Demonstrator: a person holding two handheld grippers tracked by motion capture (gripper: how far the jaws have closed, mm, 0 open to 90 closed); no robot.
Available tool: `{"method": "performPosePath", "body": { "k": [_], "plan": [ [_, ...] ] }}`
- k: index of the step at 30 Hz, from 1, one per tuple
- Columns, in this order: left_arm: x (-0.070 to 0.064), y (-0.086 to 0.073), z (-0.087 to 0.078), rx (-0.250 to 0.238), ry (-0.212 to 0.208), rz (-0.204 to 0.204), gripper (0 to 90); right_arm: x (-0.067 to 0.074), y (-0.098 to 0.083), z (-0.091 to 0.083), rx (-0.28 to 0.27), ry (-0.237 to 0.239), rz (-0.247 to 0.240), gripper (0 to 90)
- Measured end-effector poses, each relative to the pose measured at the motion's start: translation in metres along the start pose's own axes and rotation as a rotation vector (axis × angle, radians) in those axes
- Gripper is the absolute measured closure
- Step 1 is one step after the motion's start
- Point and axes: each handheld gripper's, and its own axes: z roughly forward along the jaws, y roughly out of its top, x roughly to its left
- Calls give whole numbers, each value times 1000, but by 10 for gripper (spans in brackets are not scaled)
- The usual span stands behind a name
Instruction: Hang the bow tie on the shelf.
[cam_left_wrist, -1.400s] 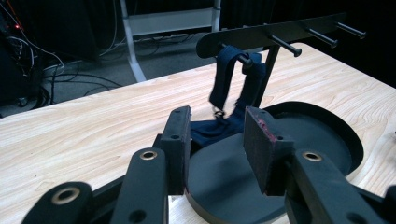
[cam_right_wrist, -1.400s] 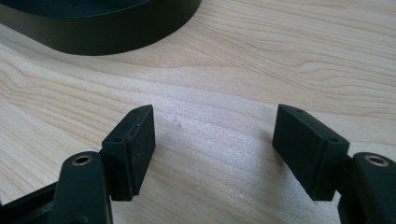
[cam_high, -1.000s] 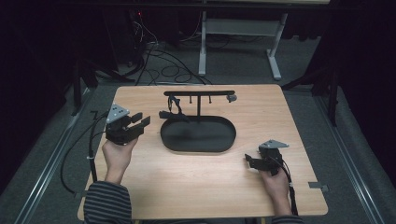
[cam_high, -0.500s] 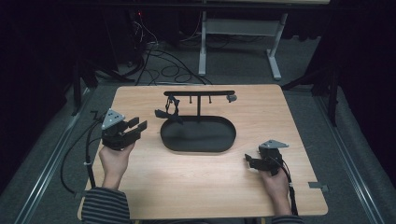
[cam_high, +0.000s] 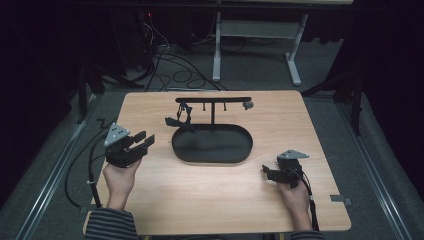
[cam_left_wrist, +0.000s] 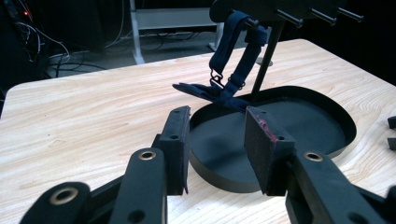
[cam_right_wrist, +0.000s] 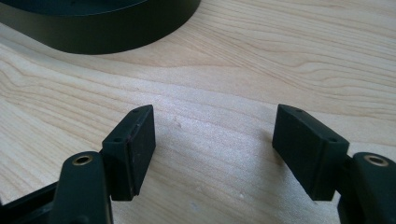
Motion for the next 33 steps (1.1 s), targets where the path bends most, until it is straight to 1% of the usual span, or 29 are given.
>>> {"method": "performPosePath", "body": {
  "k": [20, 30, 33],
  "plan": [
    [-2, -20, 1, 35, -8, -17, 612, 0, 0, 0, 0, -1, -3, 314],
    [0, -31, 0, 44, -11, -42, 611, 0, 0, 0, -1, -2, -6, 314],
    [0, -34, 0, 53, -13, -43, 611, 0, 0, 0, 0, -3, -6, 314]
  ]
}}
